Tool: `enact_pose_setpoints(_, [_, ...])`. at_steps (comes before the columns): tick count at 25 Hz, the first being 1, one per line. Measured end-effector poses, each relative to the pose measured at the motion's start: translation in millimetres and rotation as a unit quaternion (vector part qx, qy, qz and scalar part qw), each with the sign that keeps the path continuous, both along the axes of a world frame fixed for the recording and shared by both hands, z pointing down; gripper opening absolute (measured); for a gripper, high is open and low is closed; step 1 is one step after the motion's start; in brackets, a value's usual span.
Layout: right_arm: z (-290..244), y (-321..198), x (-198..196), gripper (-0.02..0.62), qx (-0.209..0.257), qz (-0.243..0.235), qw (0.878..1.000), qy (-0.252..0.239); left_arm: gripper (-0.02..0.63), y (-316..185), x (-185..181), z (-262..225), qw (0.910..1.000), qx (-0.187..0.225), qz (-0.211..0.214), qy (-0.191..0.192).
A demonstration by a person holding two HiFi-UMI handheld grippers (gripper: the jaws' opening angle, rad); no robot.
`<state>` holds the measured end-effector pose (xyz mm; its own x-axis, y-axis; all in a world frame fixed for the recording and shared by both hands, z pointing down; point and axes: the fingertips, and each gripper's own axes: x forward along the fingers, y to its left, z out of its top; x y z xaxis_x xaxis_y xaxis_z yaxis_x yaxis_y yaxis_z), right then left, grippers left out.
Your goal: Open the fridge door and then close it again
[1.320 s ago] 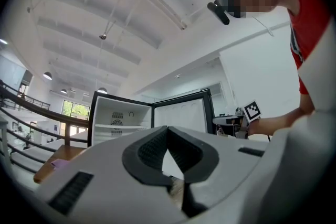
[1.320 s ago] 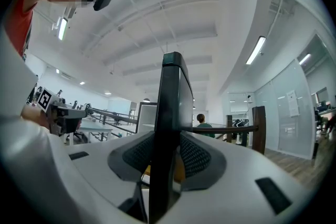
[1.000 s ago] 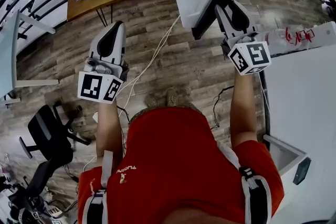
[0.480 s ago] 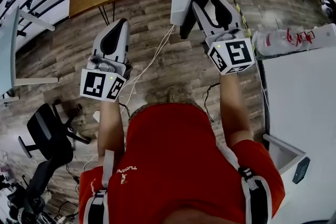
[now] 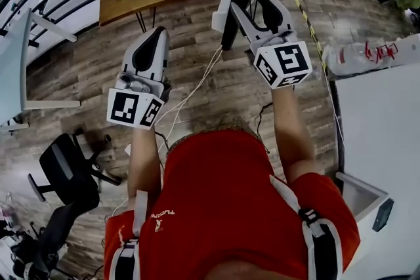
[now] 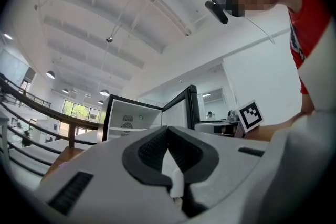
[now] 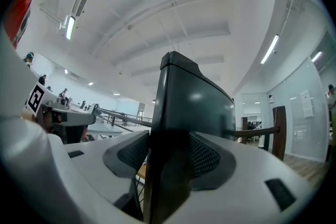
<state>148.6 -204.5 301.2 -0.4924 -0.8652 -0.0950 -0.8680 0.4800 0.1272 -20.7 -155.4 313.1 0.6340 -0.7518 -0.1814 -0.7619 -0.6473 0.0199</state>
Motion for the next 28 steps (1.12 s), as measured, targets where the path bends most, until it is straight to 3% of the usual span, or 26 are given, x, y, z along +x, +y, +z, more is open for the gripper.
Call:
enact_pose_setpoints(13, [1.5, -41.9, -64.6, 0.236, -0.012, -0.028, 1.000, -0.001, 0.011, -16.3, -40.7, -5.6, 1.0000, 0.008, -0.005, -0.001])
enact_pose_setpoints(28, [-1.1, -109.2, -109.6, 0.225, 0.015, -0.110, 0.994, 0.005, 0.009, -98.1, -59.6, -6.8, 0.9984, 0.011, -0.054, -0.009])
